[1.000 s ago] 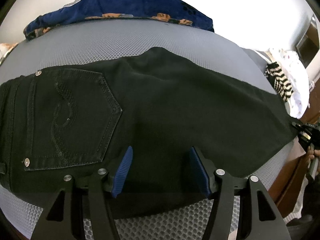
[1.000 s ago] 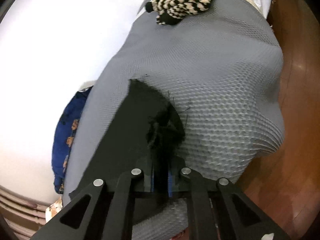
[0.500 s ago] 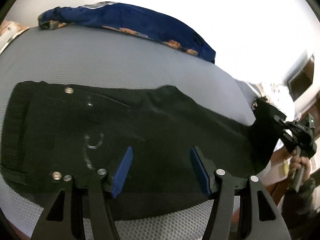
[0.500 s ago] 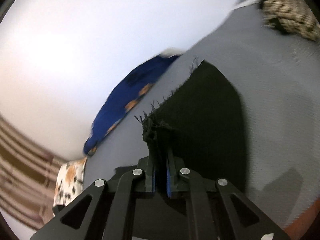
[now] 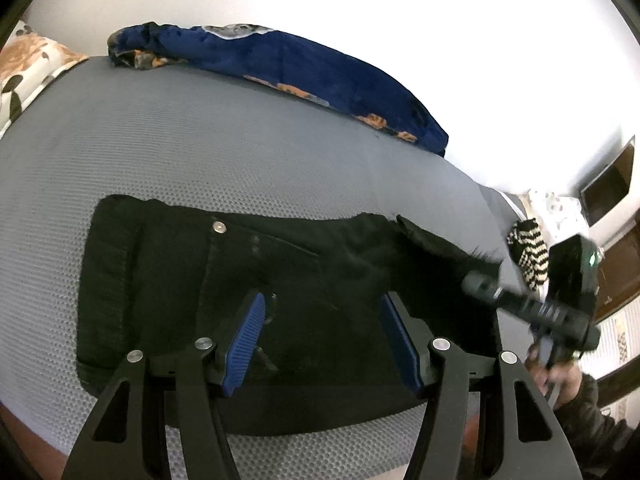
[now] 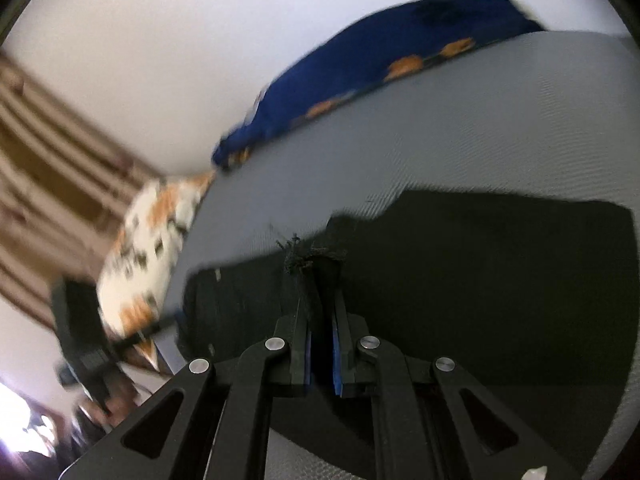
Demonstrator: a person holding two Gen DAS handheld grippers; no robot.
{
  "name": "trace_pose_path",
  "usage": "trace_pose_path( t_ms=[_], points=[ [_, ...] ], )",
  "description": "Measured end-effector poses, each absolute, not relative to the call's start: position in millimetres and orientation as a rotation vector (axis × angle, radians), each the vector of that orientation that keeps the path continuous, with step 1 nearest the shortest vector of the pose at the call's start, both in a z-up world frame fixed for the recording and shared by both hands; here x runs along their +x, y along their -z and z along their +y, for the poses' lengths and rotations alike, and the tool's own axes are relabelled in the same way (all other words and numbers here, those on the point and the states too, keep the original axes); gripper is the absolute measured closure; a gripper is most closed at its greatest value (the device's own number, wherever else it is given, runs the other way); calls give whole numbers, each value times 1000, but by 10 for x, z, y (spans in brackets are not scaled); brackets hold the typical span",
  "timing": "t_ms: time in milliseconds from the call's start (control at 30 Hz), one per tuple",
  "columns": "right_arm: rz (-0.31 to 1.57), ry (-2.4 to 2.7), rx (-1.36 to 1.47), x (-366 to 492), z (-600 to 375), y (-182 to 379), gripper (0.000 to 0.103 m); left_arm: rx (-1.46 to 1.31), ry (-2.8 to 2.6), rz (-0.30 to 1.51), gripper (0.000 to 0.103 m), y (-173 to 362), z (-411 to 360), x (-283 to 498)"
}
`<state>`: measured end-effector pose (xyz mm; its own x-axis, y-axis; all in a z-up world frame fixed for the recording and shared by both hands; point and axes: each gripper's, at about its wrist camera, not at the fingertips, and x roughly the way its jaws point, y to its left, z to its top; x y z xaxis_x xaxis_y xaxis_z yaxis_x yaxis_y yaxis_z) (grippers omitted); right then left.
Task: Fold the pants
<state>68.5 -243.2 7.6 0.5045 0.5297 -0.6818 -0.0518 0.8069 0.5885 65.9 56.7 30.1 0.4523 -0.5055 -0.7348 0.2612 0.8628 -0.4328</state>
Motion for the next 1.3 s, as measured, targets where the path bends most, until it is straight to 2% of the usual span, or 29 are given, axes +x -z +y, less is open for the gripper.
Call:
trace_pose_path(
  t_ms=[167,433,533,567,600,700,833,933,1167,1300],
  points=[
    [1085,-412,381,535,-2042,195,94,-264,480,1007,42,-220,574,642],
    [1168,-432,293,383,-1904,438,93,-259,532,1045,42,-43,354,576],
    [1175,-430,297,366,-1852,483,87,-256,556,1071,42,0,242,569],
    [1172,-430,306,364,-1841,476,81,-252,567,1081,42,12,202,564],
    [1175,-440,319,349,-1843,464,71,-252,580,1094,42,27,162,559],
    [1170,-459,329,264,-1858,389,62,-266,619,1139,42,72,60,557],
    [1138,-420,346,80,-2063,253,61,-343,670,1241,42,192,-47,570],
    [1094,-334,410,-37,-2370,208,55,-403,695,1330,42,321,-112,602],
    [1039,-207,569,-120,-2871,255,54,-491,716,1467,44,514,-219,656],
    [1026,-184,619,-109,-2952,304,54,-549,711,1530,52,653,-273,669]
  ],
)
